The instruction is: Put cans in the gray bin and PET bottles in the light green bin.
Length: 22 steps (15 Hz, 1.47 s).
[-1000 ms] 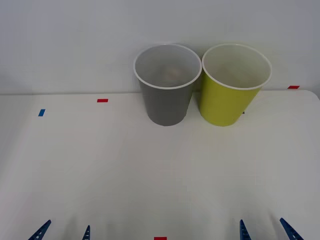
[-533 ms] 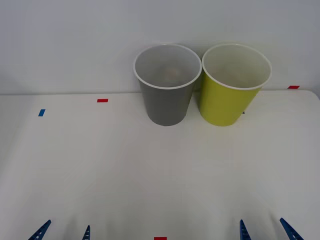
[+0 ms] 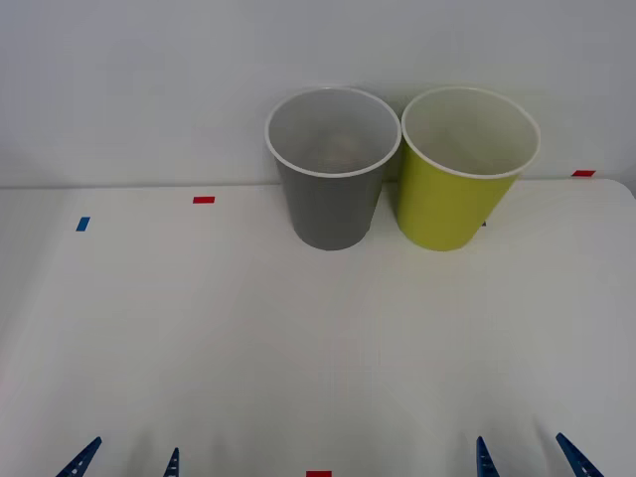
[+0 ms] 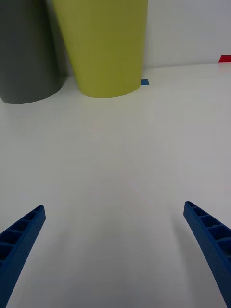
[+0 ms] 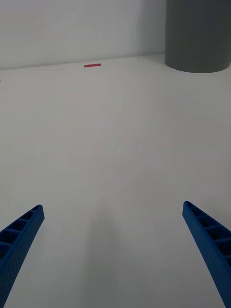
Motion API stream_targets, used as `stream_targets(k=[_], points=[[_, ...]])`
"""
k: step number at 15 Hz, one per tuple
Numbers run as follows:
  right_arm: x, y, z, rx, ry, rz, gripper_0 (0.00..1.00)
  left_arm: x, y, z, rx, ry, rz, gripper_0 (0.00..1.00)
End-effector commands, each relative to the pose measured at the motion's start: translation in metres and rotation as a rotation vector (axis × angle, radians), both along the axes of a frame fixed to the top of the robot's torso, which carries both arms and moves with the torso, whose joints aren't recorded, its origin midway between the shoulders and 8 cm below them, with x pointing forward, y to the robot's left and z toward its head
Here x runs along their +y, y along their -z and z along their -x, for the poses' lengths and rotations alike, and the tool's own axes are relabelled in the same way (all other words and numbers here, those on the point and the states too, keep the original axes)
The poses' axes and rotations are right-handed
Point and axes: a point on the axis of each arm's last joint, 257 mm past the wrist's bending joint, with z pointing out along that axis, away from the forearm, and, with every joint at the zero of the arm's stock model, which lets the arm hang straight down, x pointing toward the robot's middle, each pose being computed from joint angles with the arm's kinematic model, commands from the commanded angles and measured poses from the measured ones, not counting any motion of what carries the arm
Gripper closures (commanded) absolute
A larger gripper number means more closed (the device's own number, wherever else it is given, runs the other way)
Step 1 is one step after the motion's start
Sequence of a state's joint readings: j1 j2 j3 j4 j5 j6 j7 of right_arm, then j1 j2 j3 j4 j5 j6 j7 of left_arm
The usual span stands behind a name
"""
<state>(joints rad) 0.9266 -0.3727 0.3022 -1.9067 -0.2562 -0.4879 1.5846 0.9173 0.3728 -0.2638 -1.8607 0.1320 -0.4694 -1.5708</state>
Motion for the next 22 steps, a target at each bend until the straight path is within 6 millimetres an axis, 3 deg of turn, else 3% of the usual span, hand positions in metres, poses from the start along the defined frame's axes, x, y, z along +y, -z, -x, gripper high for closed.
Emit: stream_targets(k=[1, 22], points=[[0.0000, 0.0000, 0.0000, 0.000, 0.000, 0.000, 0.00, 0.0000, 0.0000, 0.0000, 0.000, 0.000, 0.000, 0.00], [0.0000, 0.0000, 0.0000, 0.000, 0.000, 0.000, 0.00, 0.0000, 0.0000, 0.0000, 0.000, 0.000, 0.000, 0.00]])
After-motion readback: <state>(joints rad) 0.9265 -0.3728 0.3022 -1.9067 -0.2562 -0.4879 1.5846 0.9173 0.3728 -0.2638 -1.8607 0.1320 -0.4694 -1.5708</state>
